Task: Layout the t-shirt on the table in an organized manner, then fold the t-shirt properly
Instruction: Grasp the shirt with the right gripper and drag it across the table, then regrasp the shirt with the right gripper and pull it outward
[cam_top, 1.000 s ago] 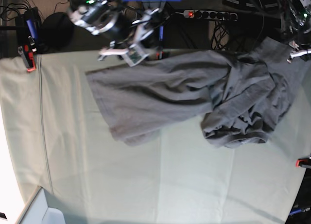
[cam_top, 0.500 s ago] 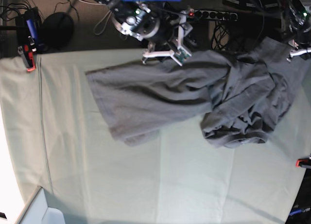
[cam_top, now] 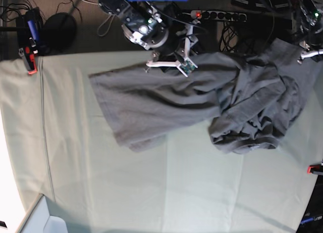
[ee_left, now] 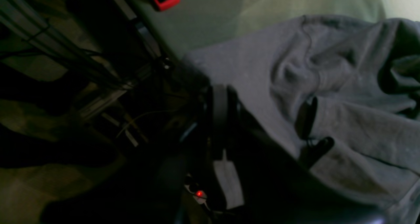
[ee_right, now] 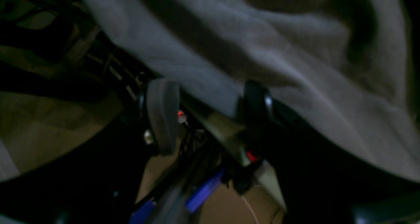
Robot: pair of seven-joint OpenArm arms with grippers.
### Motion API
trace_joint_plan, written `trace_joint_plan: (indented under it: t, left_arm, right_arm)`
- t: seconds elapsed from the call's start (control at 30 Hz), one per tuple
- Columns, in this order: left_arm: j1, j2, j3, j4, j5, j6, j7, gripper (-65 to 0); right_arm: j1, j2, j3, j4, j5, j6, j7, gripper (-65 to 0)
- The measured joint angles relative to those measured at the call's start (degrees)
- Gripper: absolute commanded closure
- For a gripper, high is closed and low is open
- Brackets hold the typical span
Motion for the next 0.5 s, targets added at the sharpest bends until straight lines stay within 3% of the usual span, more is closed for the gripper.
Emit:
trace_joint_plan:
  t: [0.17, 0.33, 0.43, 0.5]
  left_arm:
    - [-0.2, 0.0, 0.0, 0.0, 0.0, 0.0, 0.0, -0.1]
    - [-0.2, 0.0, 0.0, 0.0, -0.1, 0.0, 0.0, -0.1]
    - [-0.3, 0.0, 0.0, 0.0, -0.3, 0.0, 0.0, -0.1]
    - [-0.3, 0.0, 0.0, 0.0, -0.2, 0.0, 0.0, -0.1]
  right_arm:
    - [0.4, -0.2, 0.1, -2.8, 0.0, -0.1, 1.4, -32.5]
    - [0.5, -0.7, 0.1, -6.0, 0.0, -0.1, 7.2, -29.4]
    - [0.6, -0.8, 0.1, -6.8, -0.4, -0.3, 7.8, -15.2]
    - [0.6, -0.8, 0.1, -6.8, -0.4, -0.5, 7.7, 0.0]
